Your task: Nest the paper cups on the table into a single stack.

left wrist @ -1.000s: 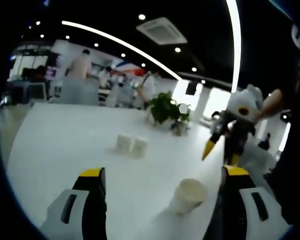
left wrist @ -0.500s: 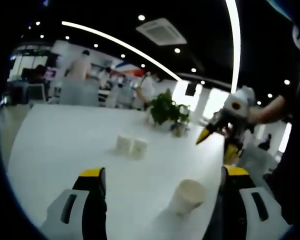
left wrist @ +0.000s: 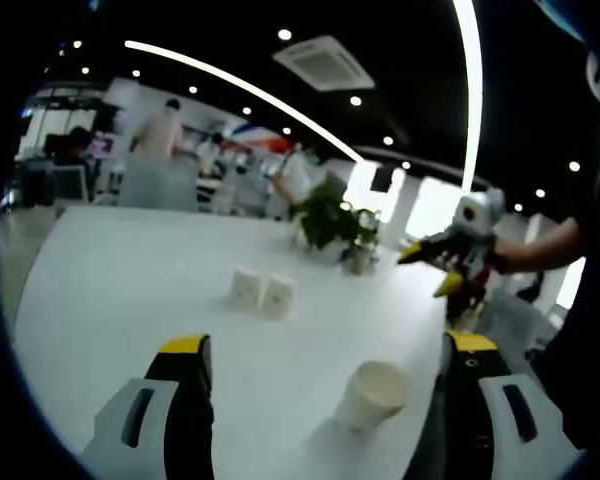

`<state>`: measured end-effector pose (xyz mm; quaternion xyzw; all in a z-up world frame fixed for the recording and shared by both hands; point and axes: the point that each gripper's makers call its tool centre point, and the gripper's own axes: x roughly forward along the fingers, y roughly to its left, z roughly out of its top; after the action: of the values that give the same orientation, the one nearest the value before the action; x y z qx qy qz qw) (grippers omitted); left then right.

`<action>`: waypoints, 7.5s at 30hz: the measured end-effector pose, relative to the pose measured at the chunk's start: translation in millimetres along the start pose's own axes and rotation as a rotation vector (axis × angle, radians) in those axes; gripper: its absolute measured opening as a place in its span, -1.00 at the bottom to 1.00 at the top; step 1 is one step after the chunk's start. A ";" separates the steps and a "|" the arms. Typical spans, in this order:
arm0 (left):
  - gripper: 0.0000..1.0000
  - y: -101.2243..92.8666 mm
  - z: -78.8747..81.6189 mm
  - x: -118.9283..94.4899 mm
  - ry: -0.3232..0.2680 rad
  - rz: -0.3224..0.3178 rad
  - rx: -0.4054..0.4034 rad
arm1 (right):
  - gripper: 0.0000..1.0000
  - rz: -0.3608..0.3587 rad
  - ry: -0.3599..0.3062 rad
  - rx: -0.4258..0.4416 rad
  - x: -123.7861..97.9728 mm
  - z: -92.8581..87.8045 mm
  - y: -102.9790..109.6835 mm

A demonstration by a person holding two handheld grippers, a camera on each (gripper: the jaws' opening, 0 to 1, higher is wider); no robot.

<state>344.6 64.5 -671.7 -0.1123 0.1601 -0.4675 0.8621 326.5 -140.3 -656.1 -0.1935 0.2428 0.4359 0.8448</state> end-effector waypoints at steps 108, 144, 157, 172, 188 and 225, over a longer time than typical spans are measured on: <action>0.93 115.9 25.6 198.2 0.213 0.211 0.356 | 0.99 -0.129 -0.174 0.498 34.4 -88.5 -46.2; 0.57 157.3 -5.3 278.3 0.310 0.252 0.352 | 0.86 -0.037 -0.161 0.478 50.6 -96.1 -21.6; 0.21 155.5 -14.8 287.9 0.356 0.211 0.355 | 0.84 -0.042 -0.159 0.502 47.1 -104.0 -21.3; -0.27 146.1 -19.8 292.0 0.375 0.136 0.388 | 0.81 -0.035 -0.162 0.519 50.9 -103.9 -23.2; -0.29 143.9 -8.3 284.0 0.344 0.130 0.333 | 0.79 -0.029 -0.162 0.511 52.2 -99.6 -21.1; -0.30 95.4 73.0 203.8 0.208 0.143 0.274 | 0.76 -0.085 -0.163 0.418 23.4 -60.5 -2.4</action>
<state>550.1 -52.6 -671.8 0.0670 0.1908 -0.4317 0.8790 325.7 -159.2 -718.2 0.0117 0.2506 0.3542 0.9009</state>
